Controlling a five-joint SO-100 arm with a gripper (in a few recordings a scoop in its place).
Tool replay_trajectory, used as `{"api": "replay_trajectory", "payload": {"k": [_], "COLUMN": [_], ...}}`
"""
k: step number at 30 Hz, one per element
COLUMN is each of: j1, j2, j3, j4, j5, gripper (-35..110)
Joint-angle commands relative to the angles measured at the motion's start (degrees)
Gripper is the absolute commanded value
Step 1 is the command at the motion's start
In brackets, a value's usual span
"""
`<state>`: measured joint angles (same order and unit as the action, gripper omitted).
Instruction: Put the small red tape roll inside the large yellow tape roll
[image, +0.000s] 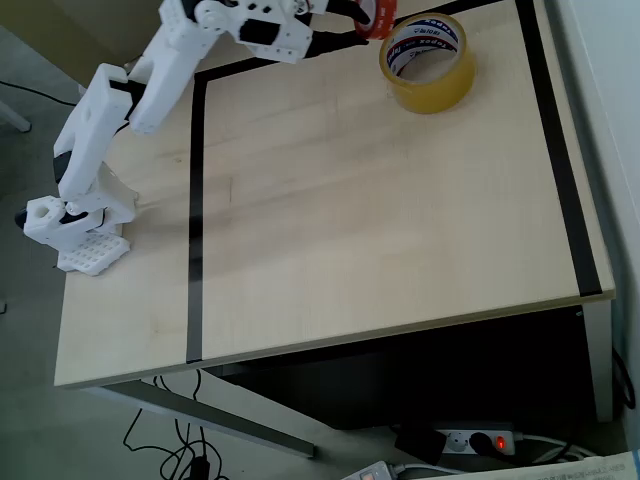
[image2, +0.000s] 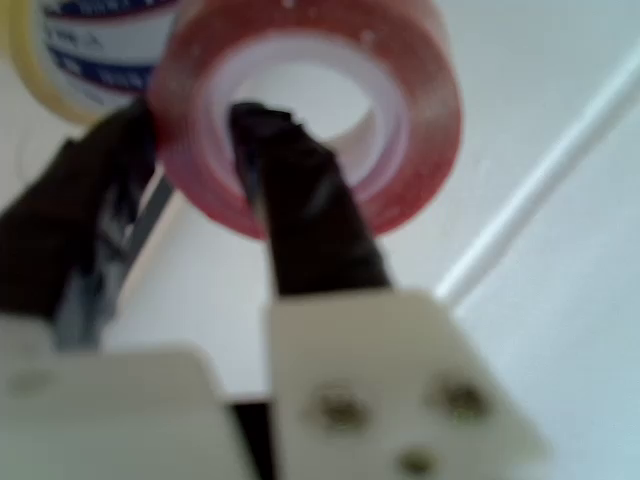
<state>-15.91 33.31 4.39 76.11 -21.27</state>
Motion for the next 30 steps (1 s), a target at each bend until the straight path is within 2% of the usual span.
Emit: {"api": "replay_trajectory", "payload": {"k": [1, 15, 17, 19, 24, 30], "j1": [-0.4, 2.9, 3.3, 4.0, 6.6, 7.8], "j2": [1.8, -1.4, -0.8, 1.8, 11.4, 47.6], "j3": [-3.8, -6.8, -8.9, -9.0, -7.9, 34.0], "j4": [-1.2, 9.4, 12.4, 15.6, 27.5, 27.5], "j5": [-0.3, -0.4, -0.7, -1.8, -1.9, 1.1], "gripper": [2, 22, 16, 0, 0, 0]}}
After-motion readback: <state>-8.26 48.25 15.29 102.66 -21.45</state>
